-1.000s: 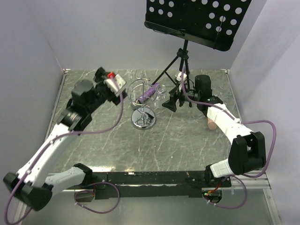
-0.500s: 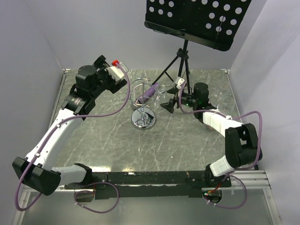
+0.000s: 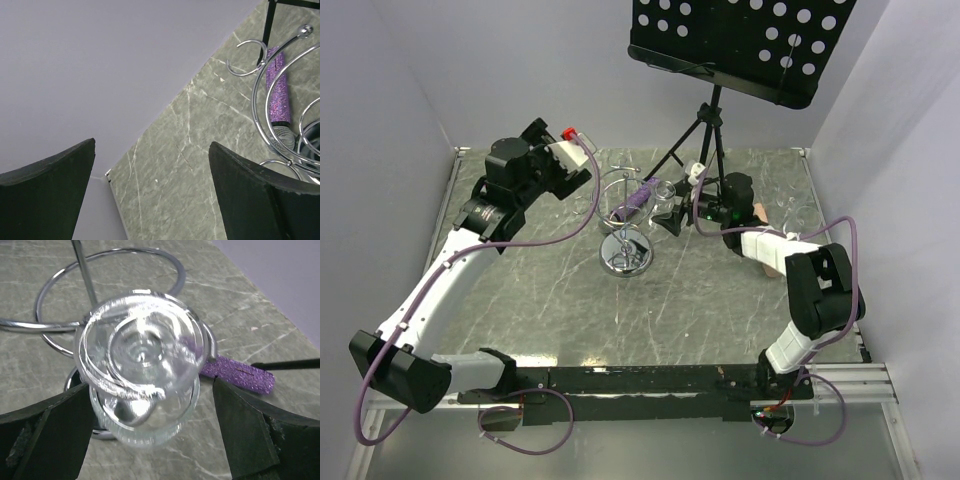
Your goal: Take the wine glass off the wine glass rack
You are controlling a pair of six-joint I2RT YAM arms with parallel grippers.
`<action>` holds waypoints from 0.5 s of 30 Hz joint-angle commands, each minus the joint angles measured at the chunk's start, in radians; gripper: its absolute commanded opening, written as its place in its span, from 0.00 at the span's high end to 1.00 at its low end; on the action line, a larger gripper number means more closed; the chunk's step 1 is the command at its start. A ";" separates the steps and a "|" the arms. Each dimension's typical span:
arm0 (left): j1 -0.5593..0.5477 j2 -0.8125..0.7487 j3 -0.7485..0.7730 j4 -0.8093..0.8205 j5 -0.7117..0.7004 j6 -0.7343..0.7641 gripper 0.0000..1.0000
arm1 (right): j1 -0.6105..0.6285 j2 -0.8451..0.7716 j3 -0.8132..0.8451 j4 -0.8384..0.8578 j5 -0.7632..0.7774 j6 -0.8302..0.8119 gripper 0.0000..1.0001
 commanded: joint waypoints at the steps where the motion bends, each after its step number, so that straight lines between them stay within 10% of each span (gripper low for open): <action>1: 0.004 0.001 0.038 0.008 -0.032 0.013 0.00 | 0.022 0.004 0.036 0.083 -0.045 0.000 0.04; 15: 0.004 0.019 0.052 0.011 0.003 -0.024 0.00 | 0.015 -0.076 0.000 0.077 0.127 -0.038 0.32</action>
